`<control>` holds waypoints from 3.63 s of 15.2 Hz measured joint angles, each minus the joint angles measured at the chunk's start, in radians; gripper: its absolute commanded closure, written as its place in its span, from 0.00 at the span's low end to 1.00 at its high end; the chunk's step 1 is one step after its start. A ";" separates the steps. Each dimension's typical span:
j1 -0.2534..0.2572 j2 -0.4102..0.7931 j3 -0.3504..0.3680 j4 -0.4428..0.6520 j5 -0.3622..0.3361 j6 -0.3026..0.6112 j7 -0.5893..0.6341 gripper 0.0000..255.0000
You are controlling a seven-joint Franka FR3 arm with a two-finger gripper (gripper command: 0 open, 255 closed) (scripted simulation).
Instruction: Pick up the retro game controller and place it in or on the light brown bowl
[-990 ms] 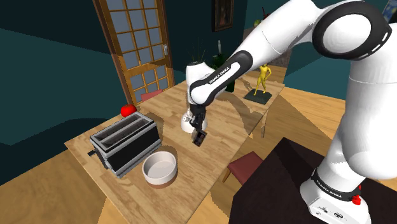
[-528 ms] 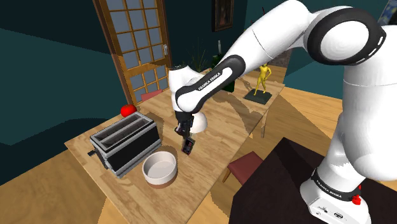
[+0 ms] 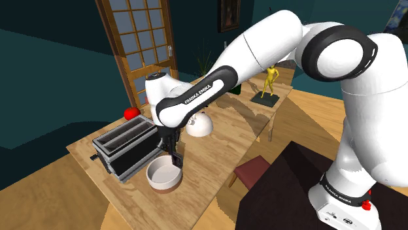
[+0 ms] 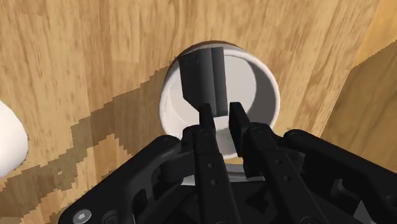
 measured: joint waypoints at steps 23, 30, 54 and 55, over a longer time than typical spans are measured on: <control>0.530 -0.024 -0.625 -0.481 -0.609 0.950 0.774 0.00; 0.530 -0.023 -0.625 -0.480 -0.609 0.951 0.774 1.00; -0.529 0.354 0.381 -0.080 -0.598 0.302 -0.927 0.00; -0.525 0.363 0.376 -0.077 -0.603 0.307 -0.926 0.00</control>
